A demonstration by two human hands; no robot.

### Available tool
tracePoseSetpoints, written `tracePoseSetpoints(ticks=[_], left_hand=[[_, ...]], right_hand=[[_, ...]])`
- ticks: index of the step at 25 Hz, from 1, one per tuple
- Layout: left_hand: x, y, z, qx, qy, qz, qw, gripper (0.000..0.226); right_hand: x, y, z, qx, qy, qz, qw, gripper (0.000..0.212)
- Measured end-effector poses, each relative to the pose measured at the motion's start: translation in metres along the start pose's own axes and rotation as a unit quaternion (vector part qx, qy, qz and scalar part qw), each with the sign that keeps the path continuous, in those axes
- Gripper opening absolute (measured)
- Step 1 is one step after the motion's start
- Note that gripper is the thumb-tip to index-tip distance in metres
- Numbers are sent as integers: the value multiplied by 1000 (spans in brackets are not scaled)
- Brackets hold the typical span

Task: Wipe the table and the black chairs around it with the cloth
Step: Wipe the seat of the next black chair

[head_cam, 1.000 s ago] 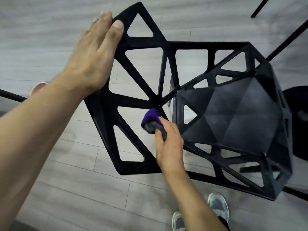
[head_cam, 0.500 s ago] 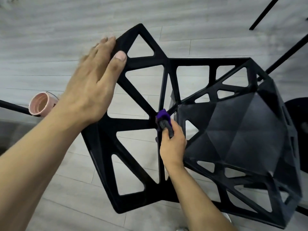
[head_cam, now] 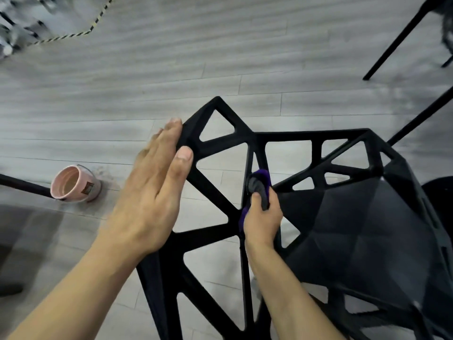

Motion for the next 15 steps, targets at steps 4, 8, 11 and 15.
tracePoseSetpoints(ticks=[4, 8, 11, 15], left_hand=[[1, -1, -1, -2, 6, 24, 1000, 64], [7, 1, -5, 10, -11, 80, 997, 74], [10, 2, -5, 7, -17, 102, 995, 74], [12, 3, -5, 7, -26, 138, 990, 75]], right_hand=[[17, 4, 10, 7, -49, -15, 999, 30], [67, 47, -51, 3, -77, -32, 997, 31], [101, 52, -12, 49, -151, -43, 986, 36], [131, 47, 81, 168, -324, -14, 931, 42]])
Point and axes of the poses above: each hand's wrist, its own z-axis away from the middle knuckle, its own y-axis out of the palm, x = y × z, the point moved 8 cm from there along -z, towards the middle knuckle, and after that the axes turned 5 degrees about -x, right-handed, at the moved point
